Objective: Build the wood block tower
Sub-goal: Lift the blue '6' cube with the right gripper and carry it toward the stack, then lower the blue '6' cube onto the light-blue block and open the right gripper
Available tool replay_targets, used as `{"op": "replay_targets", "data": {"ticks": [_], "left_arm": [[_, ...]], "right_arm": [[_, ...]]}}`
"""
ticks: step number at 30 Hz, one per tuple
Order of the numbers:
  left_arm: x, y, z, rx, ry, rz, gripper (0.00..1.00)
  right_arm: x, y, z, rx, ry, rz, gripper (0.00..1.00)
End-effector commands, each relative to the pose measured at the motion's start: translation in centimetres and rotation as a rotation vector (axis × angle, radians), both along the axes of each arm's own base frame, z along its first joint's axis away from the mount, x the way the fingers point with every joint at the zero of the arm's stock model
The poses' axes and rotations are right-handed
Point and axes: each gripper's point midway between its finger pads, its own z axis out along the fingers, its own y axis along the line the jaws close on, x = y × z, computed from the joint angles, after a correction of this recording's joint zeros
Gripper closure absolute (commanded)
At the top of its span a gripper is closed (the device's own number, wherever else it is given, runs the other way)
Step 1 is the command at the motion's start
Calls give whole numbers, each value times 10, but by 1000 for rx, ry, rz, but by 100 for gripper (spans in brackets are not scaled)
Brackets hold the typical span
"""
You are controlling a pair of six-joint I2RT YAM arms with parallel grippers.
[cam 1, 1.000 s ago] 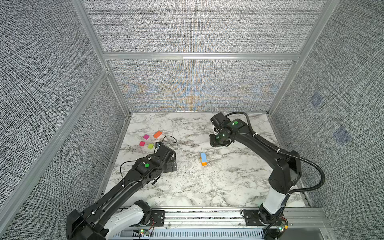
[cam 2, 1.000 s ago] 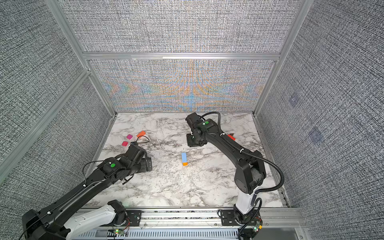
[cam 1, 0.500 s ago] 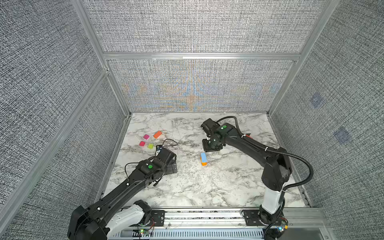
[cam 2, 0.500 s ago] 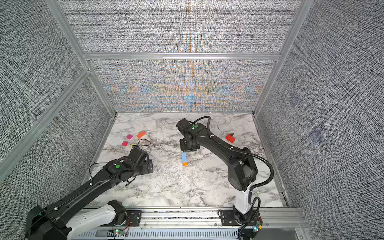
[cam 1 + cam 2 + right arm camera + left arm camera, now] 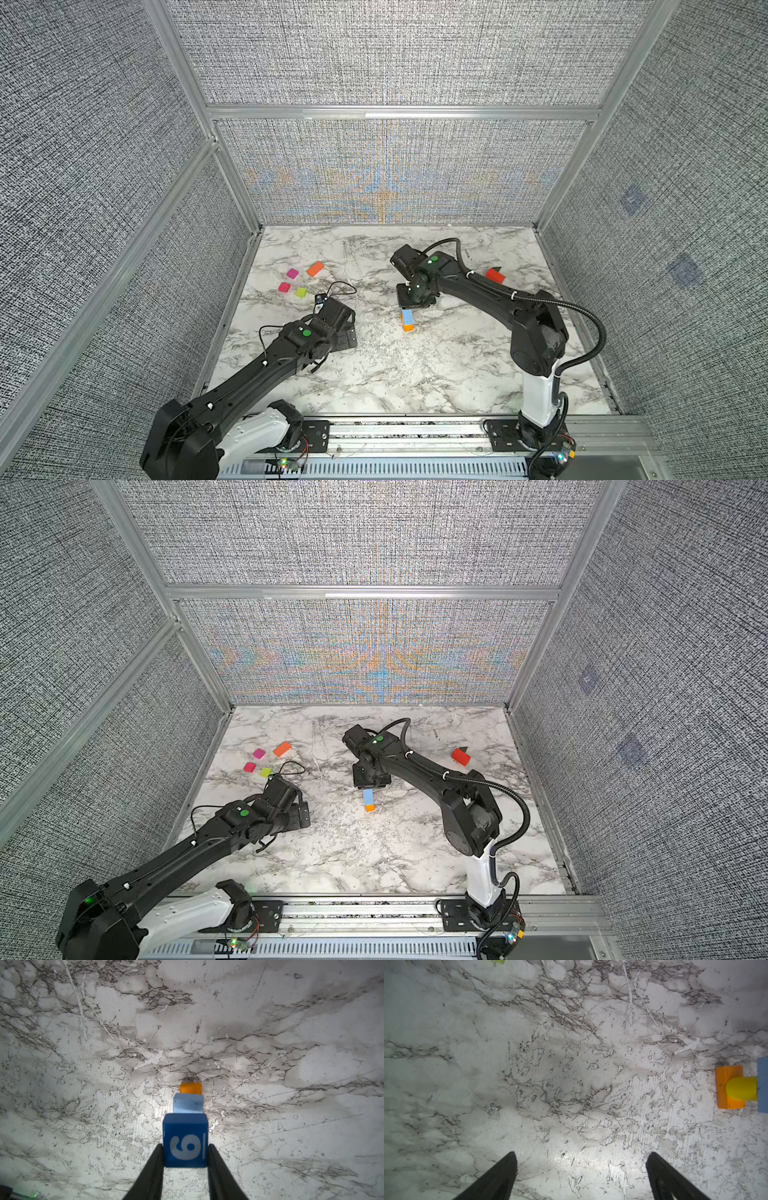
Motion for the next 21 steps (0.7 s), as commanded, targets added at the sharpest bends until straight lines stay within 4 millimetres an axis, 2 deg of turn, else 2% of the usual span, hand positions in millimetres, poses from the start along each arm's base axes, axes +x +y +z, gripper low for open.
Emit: {"op": "replay_targets", "data": {"ticks": [1,21], "left_arm": [[3,-3,0,-13,-9,-2,1],[5,-3,-10,-3,16,-3,1]], "right_arm": [[3,2,-2,-6,-4,-18,65],[1,3,-16,-46,19,-29,65]]}}
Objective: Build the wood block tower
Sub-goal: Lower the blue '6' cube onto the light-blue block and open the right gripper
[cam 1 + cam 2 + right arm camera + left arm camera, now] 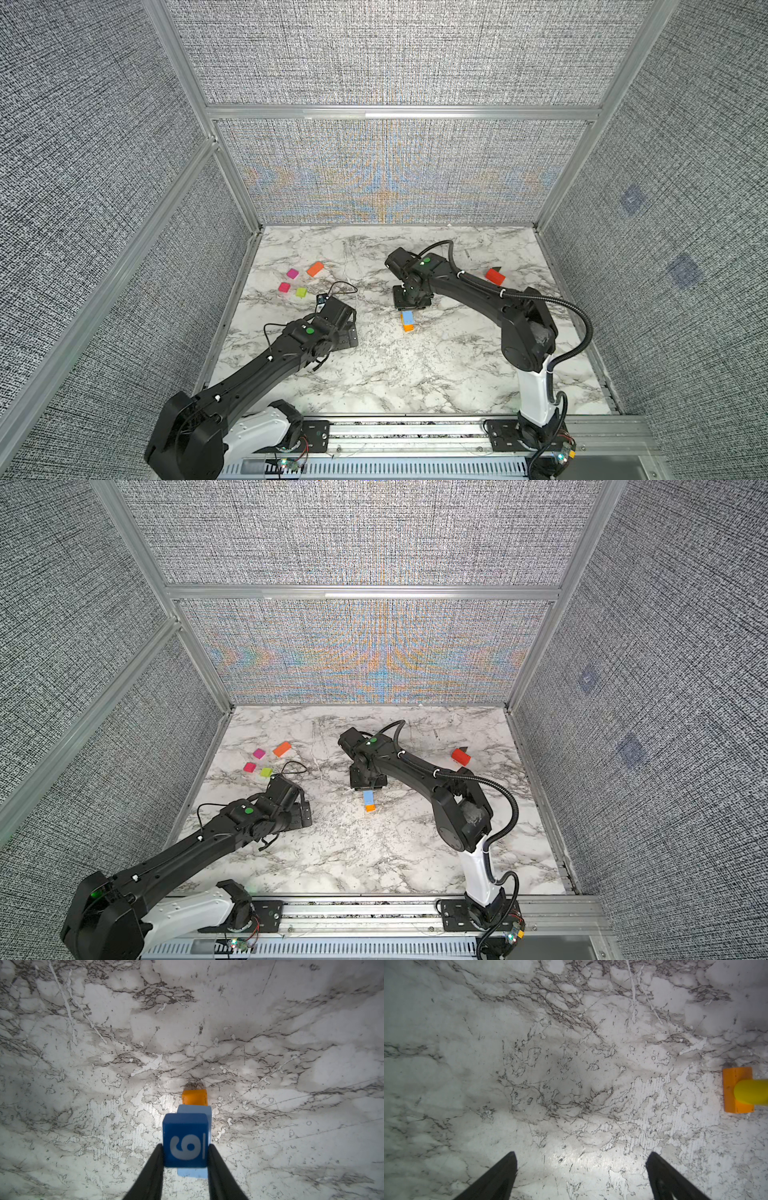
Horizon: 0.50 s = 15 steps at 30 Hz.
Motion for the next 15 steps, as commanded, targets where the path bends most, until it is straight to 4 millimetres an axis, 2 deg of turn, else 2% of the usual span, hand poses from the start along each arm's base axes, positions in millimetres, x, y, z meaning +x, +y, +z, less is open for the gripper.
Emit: {"op": "replay_targets", "data": {"ticks": [1,15], "left_arm": [[2,-2,-1,-7,-3,-8,1],[3,0,-3,-5,7,-5,1]], "right_arm": [[-2,-4,-1,-23,3,-10,65],[-3,-6,-2,-42,-1,-6,65]]}}
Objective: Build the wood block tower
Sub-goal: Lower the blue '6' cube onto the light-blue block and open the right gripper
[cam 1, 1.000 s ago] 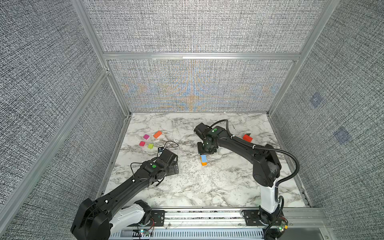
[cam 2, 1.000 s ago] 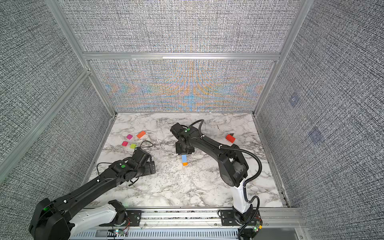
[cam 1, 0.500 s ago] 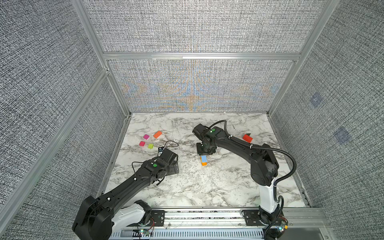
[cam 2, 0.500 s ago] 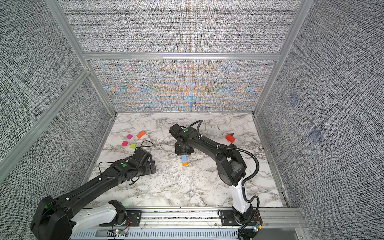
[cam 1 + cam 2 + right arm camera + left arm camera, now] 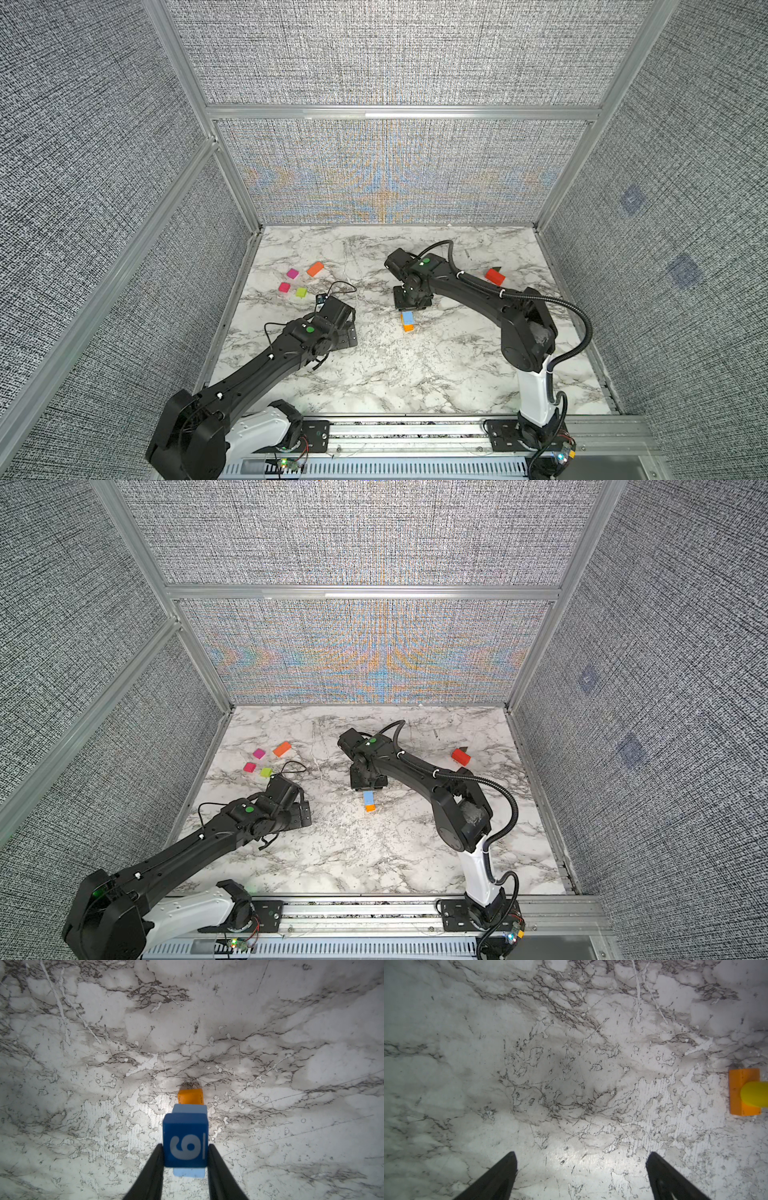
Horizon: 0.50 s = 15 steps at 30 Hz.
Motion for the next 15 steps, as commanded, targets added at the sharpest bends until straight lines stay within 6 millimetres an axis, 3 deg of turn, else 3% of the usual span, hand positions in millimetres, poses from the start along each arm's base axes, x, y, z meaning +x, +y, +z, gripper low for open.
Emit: {"op": "replay_targets", "data": {"ticks": [1,15], "left_arm": [[2,-2,0,-8,-3,-9,1],[2,-1,-1,-9,-2,-7,1]], "right_arm": [[-2,-3,-3,-25,5,-4,65],[-3,-4,-7,-40,12,-3,64]]}}
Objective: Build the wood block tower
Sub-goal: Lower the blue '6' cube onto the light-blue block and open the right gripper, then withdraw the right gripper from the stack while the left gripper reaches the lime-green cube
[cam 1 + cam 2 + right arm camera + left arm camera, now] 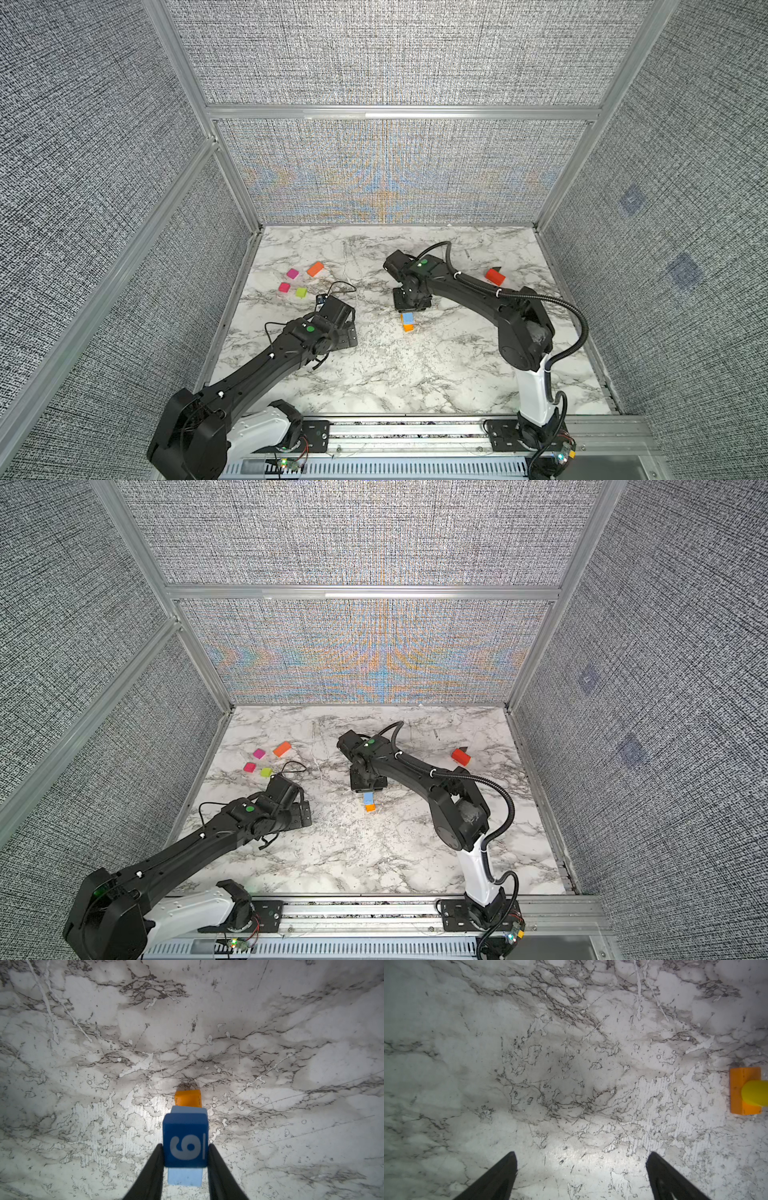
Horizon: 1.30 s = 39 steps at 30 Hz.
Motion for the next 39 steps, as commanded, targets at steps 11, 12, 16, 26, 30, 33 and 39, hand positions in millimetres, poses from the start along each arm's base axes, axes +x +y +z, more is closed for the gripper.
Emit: {"op": "replay_targets", "data": {"ticks": [11,12,16,26,30,33,39], "left_arm": [[3,-1,1,-4,-12,-3,1],[3,0,2,-3,-12,-3,1],[4,1,4,1,-15,3,1],[13,5,41,9,-51,-22,1],[24,17,57,21,-34,-3,1],[35,32,68,23,-22,43,2],[64,63,75,48,33,113,12]], "right_arm": [[-4,-5,4,-29,1,2,45],[-4,-5,5,-29,0,1,43],[-5,-6,8,-26,-6,5,40],[-7,-8,42,43,-105,70,35],[-14,-8,59,113,-164,132,34],[-20,-15,71,149,-215,156,34],[-31,-39,85,185,-270,178,34]]}}
